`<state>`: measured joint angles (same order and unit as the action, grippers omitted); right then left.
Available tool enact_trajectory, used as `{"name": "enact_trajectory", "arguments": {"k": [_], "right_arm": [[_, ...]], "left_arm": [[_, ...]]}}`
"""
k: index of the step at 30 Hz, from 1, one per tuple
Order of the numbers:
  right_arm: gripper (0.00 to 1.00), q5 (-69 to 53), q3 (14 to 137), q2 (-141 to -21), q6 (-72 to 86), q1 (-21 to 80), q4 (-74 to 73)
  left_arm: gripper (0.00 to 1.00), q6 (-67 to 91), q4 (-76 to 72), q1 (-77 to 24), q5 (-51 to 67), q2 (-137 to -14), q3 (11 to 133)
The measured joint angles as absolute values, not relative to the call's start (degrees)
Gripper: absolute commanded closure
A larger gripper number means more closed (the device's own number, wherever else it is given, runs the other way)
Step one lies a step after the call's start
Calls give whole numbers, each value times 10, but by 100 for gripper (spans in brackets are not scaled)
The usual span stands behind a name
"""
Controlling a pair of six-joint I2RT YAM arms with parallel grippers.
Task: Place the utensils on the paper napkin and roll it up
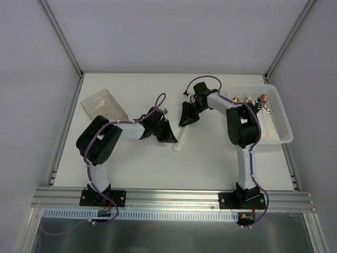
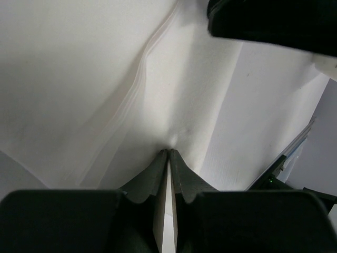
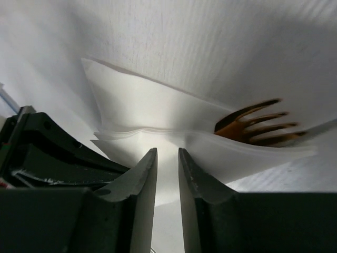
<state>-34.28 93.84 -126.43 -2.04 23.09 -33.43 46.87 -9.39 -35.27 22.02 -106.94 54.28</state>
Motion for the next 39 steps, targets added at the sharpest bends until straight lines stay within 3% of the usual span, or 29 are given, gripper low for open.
{"name": "enact_trajectory", "arguments": {"k": [13, 25, 39], "right_arm": [[78, -500, 780, -1224, 149, 137, -119], [82, -537, 734, -1218, 260, 137, -3], [89, -528, 678, -1188, 285, 130, 13]], "left_arm": [[94, 469, -90, -353, 231, -1084, 555], [94, 472, -90, -352, 231, -1084, 556], [94, 479, -90, -352, 232, -1085, 556]]}}
